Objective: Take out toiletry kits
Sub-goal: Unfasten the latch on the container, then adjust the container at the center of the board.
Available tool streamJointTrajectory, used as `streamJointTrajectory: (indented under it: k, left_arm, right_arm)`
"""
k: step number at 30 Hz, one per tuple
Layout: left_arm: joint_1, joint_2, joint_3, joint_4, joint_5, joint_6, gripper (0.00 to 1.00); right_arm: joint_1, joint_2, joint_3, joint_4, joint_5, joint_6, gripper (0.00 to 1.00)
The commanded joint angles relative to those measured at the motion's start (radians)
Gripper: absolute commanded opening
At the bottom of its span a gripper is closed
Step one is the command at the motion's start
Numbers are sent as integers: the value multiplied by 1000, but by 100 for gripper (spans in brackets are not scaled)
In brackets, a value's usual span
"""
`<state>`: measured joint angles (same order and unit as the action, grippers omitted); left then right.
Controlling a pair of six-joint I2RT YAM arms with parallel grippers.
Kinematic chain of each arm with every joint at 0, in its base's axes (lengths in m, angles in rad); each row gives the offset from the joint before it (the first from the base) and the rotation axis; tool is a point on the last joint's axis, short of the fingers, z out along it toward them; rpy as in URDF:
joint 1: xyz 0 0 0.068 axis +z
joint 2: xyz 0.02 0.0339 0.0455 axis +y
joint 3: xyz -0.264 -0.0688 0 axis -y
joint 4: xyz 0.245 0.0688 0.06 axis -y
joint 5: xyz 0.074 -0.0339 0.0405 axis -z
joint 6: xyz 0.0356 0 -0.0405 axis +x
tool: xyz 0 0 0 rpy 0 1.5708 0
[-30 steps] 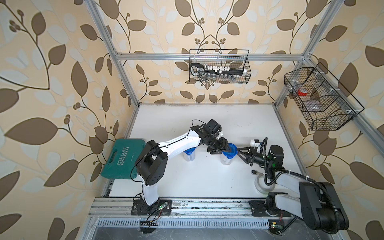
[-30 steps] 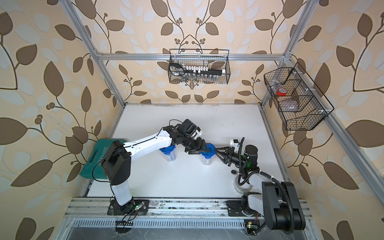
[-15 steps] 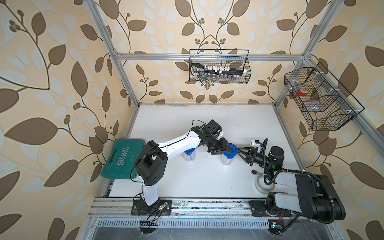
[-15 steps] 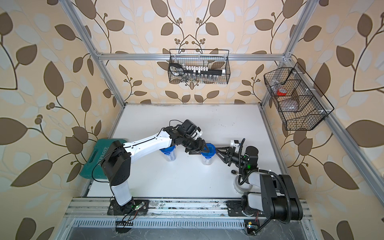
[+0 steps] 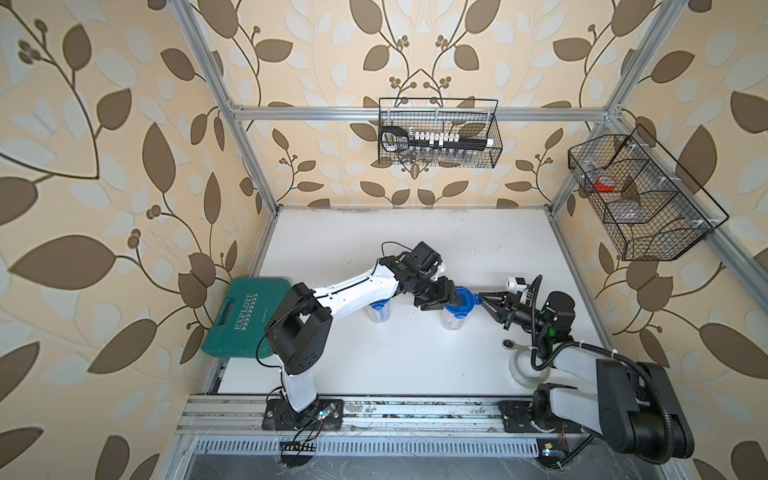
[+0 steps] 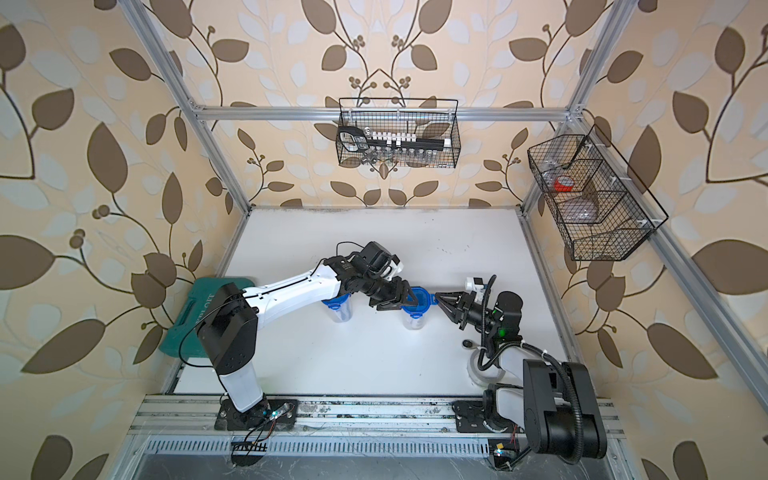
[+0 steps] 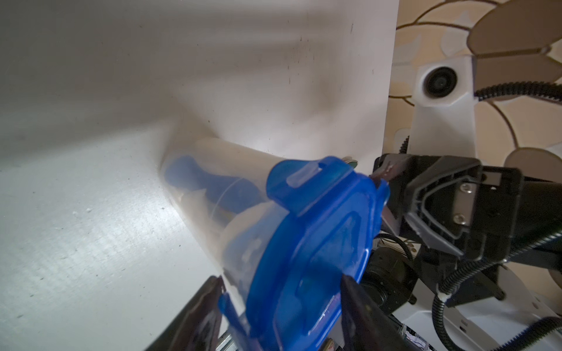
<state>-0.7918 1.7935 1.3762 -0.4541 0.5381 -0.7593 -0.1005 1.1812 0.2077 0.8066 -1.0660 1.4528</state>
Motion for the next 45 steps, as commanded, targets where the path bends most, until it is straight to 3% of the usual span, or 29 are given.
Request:
streamJointTrajectory:
  k: [1,4,7,9,12,15,19,28,45]
  left_arm:
    - [-15,49,4,-229,-111,33,65]
    - [-15,44,107,-264,-121,57,69]
    - [-15,38,194,-296,-136,80,73]
    - [-14,32,232,-316,-152,102,74]
    - [-9,30,273,-341,-186,156,76]
    - [-9,50,311,-357,-170,208,76]
    - [-7,72,320,-357,-161,260,75]
    - [-7,103,317,-357,-150,294,73]
    - [-7,93,253,-345,-159,289,69]
  right_arm:
    - [1,-133,141,-524,72,-319,31]
    - [1,-214,347,-1097,342,-647,48]
    - [4,-198,460,-1350,504,-772,50]
    - [25,-192,493,-1418,574,-814,50]
    - [161,-192,544,-1480,741,-839,48]
    - [310,-162,601,-1571,924,-812,46]
    - [437,-158,631,-1616,1047,-758,47]
    - [524,-79,638,-1535,1000,-723,56]
    - [442,136,805,-1428,999,-827,59]
